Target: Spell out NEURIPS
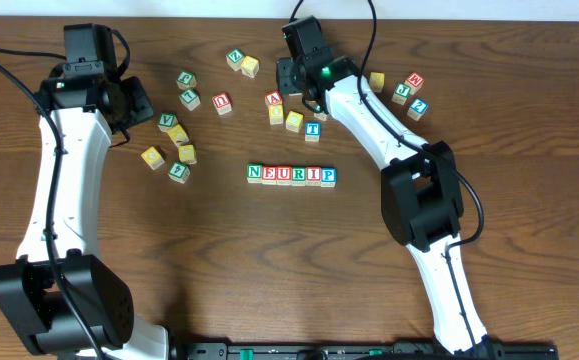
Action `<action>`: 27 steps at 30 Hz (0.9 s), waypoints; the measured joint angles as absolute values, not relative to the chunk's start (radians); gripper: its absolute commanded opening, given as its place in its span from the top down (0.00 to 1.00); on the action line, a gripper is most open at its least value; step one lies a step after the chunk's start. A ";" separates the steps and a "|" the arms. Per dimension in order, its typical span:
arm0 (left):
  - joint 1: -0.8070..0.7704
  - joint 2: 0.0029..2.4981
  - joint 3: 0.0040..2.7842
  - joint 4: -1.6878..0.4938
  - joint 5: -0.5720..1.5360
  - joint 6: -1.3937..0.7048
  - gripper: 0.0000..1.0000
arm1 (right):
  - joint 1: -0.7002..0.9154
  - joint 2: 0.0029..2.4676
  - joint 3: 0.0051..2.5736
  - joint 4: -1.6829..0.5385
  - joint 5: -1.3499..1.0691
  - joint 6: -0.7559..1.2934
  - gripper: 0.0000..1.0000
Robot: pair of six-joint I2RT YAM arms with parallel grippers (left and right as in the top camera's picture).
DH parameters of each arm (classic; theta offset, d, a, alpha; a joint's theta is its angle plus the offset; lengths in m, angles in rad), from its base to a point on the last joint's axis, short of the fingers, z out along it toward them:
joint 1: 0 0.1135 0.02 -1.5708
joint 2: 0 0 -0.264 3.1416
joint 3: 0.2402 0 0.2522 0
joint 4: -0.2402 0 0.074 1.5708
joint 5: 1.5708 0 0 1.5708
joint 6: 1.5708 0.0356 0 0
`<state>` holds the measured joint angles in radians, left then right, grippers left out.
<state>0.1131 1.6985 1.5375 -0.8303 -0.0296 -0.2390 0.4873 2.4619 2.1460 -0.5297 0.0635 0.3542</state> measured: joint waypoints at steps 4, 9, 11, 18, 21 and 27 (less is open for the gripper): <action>0.113 1.699 1.538 -0.830 -0.030 -0.239 0.55 | 0.487 2.485 2.146 -0.489 0.080 0.354 0.53; 0.113 1.699 1.538 -0.833 -0.030 -0.239 0.54 | 0.487 2.561 2.146 -0.464 0.089 0.354 0.53; 0.113 1.699 1.538 -0.833 -0.030 -0.239 0.55 | 0.487 2.574 2.146 -0.461 0.096 0.355 0.53; 0.113 1.699 1.538 -0.833 -0.029 -0.239 0.55 | 0.487 2.581 2.146 -0.423 0.110 0.357 0.66; 0.113 1.699 1.538 -0.833 -0.030 -0.239 0.55 | 0.487 2.581 2.146 -0.409 0.112 0.356 0.76; 0.113 1.699 1.538 -0.833 -0.030 -0.239 0.54 | 0.487 2.581 2.146 -0.411 0.114 0.355 0.78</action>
<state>0.1135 1.6985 1.5375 -0.8333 -0.0296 -0.2394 0.4873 2.5809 2.1460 -0.4107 0.1139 0.3550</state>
